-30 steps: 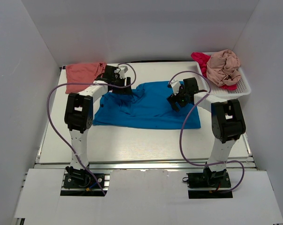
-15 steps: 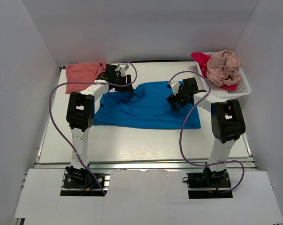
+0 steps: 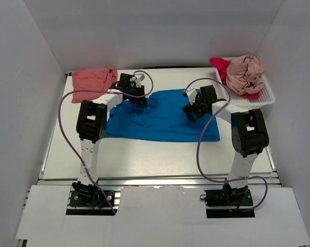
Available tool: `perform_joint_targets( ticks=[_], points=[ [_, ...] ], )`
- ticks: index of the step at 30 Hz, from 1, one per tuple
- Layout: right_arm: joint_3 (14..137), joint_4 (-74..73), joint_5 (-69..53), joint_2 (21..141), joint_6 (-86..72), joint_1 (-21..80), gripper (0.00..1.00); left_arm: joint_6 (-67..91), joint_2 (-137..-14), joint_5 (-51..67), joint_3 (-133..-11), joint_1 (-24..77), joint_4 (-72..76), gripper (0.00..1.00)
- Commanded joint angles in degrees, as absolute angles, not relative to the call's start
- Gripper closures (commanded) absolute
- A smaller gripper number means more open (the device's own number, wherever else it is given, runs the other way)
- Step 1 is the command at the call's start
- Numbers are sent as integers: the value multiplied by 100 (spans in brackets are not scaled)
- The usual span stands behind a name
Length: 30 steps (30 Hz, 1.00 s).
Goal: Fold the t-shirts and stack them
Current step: Grap the side of the flattened tshirt furthest away from the robot with both arms
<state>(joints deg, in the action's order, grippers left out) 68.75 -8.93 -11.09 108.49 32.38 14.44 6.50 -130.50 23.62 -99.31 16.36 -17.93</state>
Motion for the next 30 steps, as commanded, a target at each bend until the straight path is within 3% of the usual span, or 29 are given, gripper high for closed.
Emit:
perform_joint_targets(
  ticks=[1, 4, 11, 20, 30],
  points=[
    [6943, -817, -1160, 10793, 3296, 1468, 11, 624, -12911, 2479, -10107, 1661, -1758, 75],
    [6917, -800, -1169, 10784, 3296, 1468, 11, 607, -12929, 2443, -10169, 1661, -1819, 100],
    [6908, -826, -1204, 10784, 3278, 1468, 11, 11, -12683, 1926, -10590, 1687, -2372, 100],
    [6847, -791, -1239, 10740, 3278, 1468, 11, -1037, -12516, 502, -12409, 1529, -3419, 100],
    [6829, -800, -1274, 10652, 3270, 1468, 11, -1178, -11989, 202, -11708, 1512, -3077, 100]
  ],
)
